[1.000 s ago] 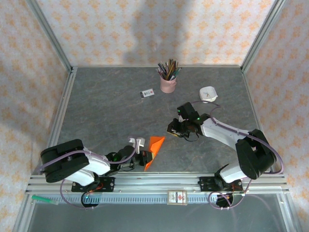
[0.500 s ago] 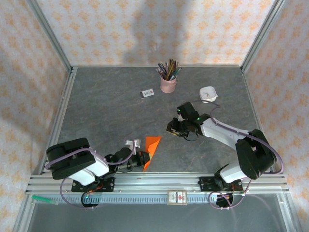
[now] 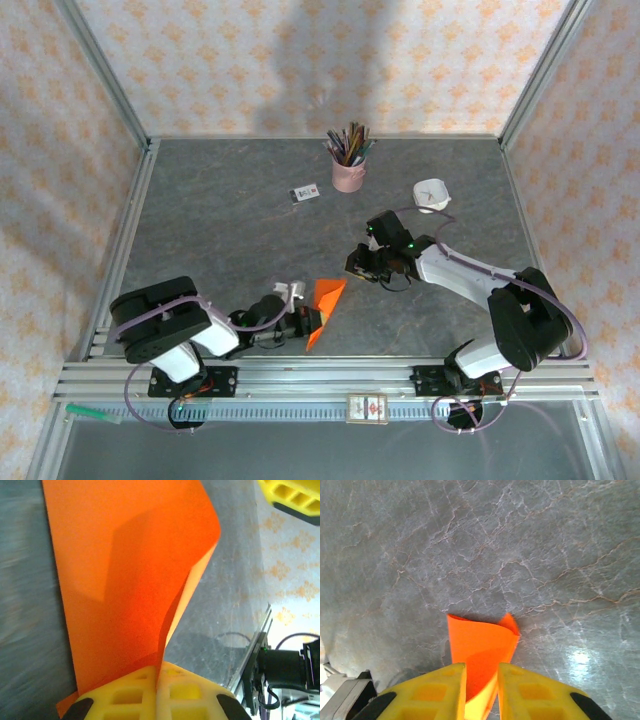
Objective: Fold a paper plane with a square sheet of paper (pick it up from the middle)
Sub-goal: Perform the fifth fold on the wing at the bottom-center of the table.
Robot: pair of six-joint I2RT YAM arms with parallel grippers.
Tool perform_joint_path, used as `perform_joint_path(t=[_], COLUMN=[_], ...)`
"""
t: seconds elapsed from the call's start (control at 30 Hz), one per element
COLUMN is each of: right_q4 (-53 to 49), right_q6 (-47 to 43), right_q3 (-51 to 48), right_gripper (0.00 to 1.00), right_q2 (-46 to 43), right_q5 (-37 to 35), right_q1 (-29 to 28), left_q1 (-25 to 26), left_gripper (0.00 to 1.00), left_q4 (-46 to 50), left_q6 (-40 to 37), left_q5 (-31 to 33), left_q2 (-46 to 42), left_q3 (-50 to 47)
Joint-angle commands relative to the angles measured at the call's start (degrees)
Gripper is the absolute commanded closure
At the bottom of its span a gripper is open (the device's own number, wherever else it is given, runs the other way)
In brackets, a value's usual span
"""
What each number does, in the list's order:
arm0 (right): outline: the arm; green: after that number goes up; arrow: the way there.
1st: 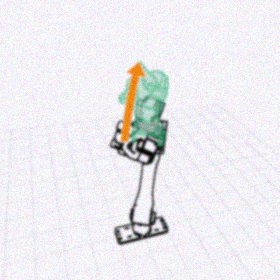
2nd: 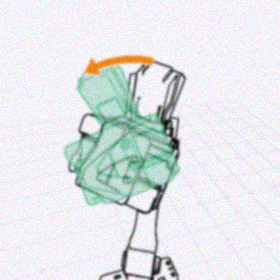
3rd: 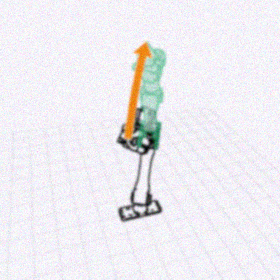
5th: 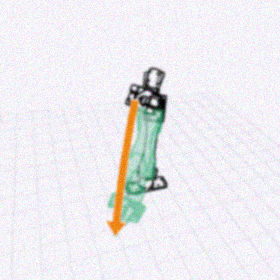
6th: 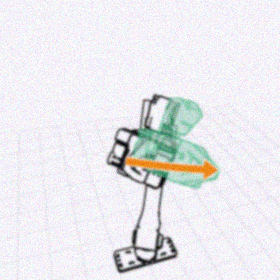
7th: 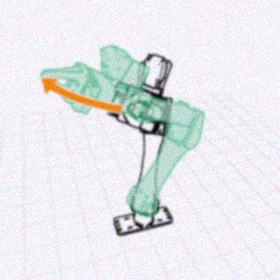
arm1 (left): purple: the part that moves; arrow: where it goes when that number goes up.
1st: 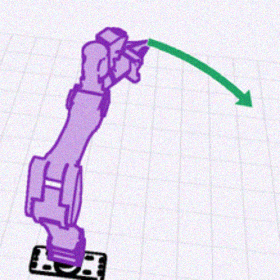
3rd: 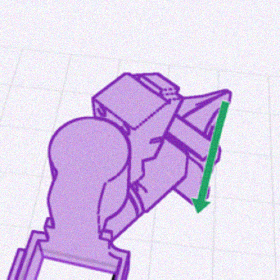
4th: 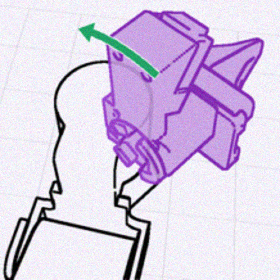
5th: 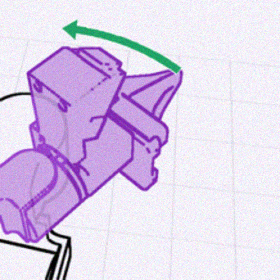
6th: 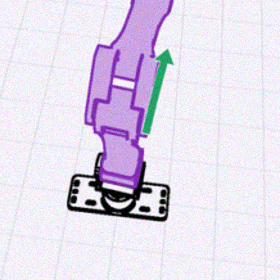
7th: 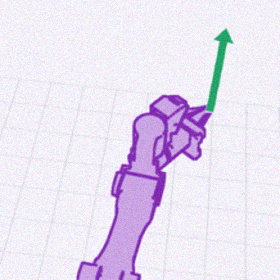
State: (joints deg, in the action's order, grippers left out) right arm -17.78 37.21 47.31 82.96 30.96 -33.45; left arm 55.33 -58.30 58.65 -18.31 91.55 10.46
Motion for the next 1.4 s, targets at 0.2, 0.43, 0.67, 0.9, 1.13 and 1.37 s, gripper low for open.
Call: perform_joint_path(t=[0.2,0.43,0.67,0.9,1.13,1.37], right_q4=[-3.49,-0.29,1.0,3.94,7.83,8.47], right_q6=[-2.44,-3.65,-7.07,-9.78,-10.35,-10.93], right_q3=[1.82,0.6,-1.19,-4.86,-6.96,-6.62], right_gripper=[0.78,0.77,0.8,0.88,0.94,0.96], right_q2=[-3.41,-3.24,-3.86,-4.47,-2.05,1.17], right_q5=[-3.91,-0.73,-0.01,1.07,0.87,-0.9], right_q1=[1.12,0.68,-1.35,-5.45,-11.62,-13.04], left_q1=[-0.69,-0.97,-1.06,-1.07,-1.1,-1.06], left_gripper=[1.0,1.0,1.0,1.0,1.0,1.0], left_q4=[3.53,-5.38,-5.85,-6.11,-6.07,-5.33], left_q6=[-5.52,1.56,3.56,4.8,5.47,5.54], left_q5=[-5.6,-6.22,-4.25,-4.04,-3.67,-3.57], left_q2=[2.38,7.35,7.43,8.53,8.91,8.82], left_q3=[3.9,0.47,-1.71,-2.15,-2.64,-2.64])
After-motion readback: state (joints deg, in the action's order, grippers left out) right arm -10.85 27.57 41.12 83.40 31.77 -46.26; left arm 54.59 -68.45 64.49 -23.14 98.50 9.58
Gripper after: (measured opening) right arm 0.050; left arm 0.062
